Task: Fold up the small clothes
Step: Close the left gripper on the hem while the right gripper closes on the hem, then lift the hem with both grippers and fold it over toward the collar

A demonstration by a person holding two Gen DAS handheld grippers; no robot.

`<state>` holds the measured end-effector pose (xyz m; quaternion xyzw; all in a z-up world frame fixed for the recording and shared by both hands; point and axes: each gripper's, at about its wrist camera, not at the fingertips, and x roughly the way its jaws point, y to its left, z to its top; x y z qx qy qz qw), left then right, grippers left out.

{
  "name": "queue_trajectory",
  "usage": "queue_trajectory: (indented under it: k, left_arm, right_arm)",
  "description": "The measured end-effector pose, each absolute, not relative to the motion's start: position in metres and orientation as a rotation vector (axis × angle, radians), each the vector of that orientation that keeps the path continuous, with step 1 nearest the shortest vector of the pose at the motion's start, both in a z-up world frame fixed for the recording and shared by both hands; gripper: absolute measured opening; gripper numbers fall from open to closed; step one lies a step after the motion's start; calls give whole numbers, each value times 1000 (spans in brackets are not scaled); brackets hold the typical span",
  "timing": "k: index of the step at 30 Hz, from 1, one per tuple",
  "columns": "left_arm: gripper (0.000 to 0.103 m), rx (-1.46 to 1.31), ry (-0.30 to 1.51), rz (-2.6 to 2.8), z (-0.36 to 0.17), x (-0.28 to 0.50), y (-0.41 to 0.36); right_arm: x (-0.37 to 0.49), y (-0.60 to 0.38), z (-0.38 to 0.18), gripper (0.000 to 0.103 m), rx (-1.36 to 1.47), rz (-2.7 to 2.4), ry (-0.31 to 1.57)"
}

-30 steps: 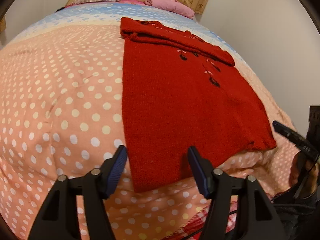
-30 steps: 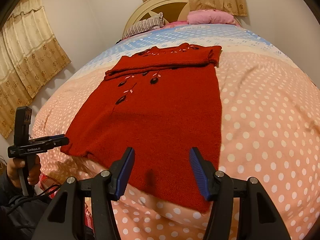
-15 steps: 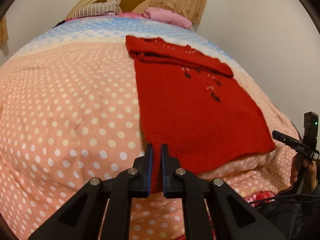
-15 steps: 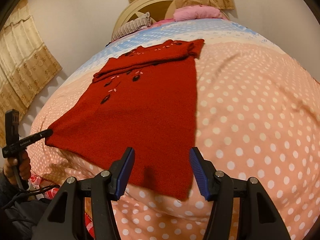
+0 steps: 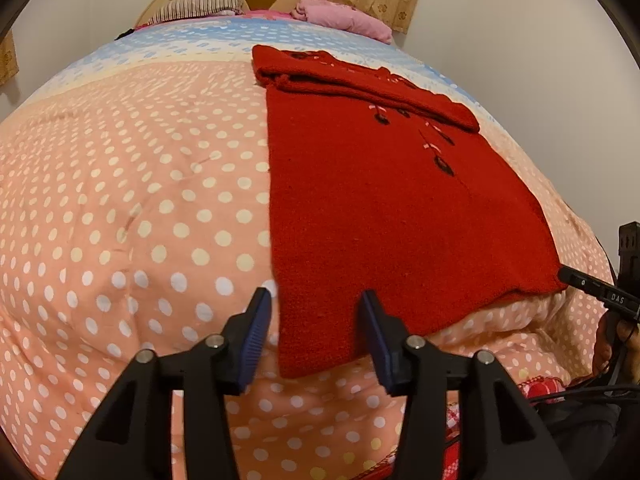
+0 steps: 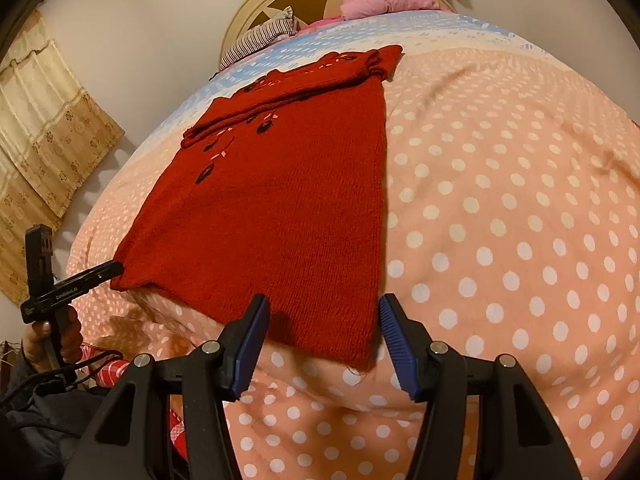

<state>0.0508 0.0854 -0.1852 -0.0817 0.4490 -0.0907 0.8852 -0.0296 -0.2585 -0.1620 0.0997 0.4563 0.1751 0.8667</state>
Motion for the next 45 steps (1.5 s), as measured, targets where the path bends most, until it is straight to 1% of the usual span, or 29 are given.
queue_trajectory:
  k: [1,2,3,4,5,10,17,19,25,29,31,40,45]
  left_arm:
    - [48,-161,928,-182,-186,50,84]
    - [46,-134,921,-176,-186,49,81]
    - [37,-103,918,-178,-185,48,77]
    - [18,-89,918,-181,-185,48,77]
    - [10,-105,922,-196,-184,48,79]
    - [8,-118,908,-205,-181,46,83]
    - [8,-221,810,-270,-145,37,101]
    - [8,-226,796,-274,-140,36,101]
    - [8,-247,799,-278,-141,46,103]
    - [8,-234,838,-258,-149,55,105]
    - [8,-252,846,-269,-149,58,108]
    - [8,-273,734,-317,-104,87,105]
    - [8,-267,680,-309,-84,108,105]
  right_arm:
    - [-30,-258,-163,31,205,372,957]
    - [-30,-257,-164,15,204,378,964]
    - [-29,-257,-165,14,207,382,972]
    - [-29,-258,-165,13,208,384,969]
    - [-29,-258,-165,9,207,386,966]
    - [-32,-269,-157,8,254,412,939]
    - [-58,-293,-111,7,340,508,801]
    - [-58,-299,-107,7,390,536,780]
    - [-49,-307,-115,7,508,569,773]
    - [-34,-307,-136,7,549,527,824]
    - [-32,-307,-136,7,556,526,823]
    - [-25,-319,-66,7,525,532,633]
    - [-8,-314,-38,7,483,527,576]
